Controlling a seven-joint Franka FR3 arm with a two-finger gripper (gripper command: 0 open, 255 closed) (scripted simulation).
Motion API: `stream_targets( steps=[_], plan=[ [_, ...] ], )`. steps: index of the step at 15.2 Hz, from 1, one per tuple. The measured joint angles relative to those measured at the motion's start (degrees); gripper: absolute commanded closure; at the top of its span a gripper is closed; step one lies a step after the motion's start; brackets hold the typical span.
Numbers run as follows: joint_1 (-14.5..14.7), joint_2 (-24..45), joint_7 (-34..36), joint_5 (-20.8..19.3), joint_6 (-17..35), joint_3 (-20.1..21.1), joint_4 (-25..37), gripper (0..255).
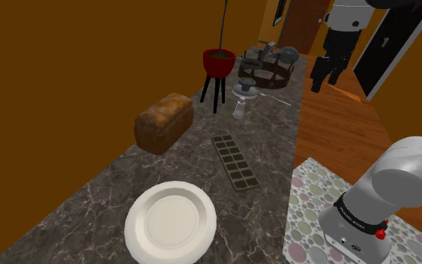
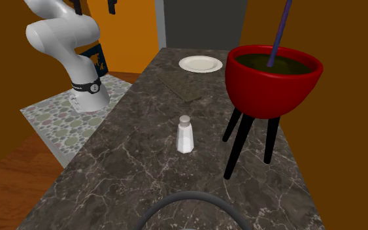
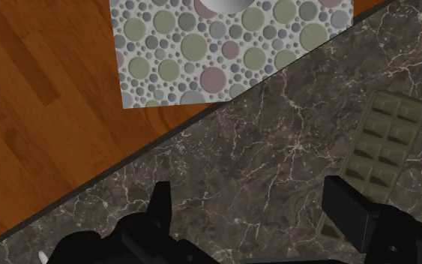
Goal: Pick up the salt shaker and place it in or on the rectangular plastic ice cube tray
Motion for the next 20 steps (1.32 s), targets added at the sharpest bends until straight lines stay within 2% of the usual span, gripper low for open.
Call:
stream_targets(
  steps=[2,11,16,20],
  plan=[
    [0.0,0.8,-0.1,0.0,0.9,-0.2,0.0,0],
    [-0.1,15.6,-2.8,0.9,16.2,-3.3,1.5,0],
    [0.2,25.4,-4.7,2.4,23.9,-4.7,4.7,0],
    [0.3,34.3,-7.0,4.1,28.5,-5.9,9.8,0]
  ],
)
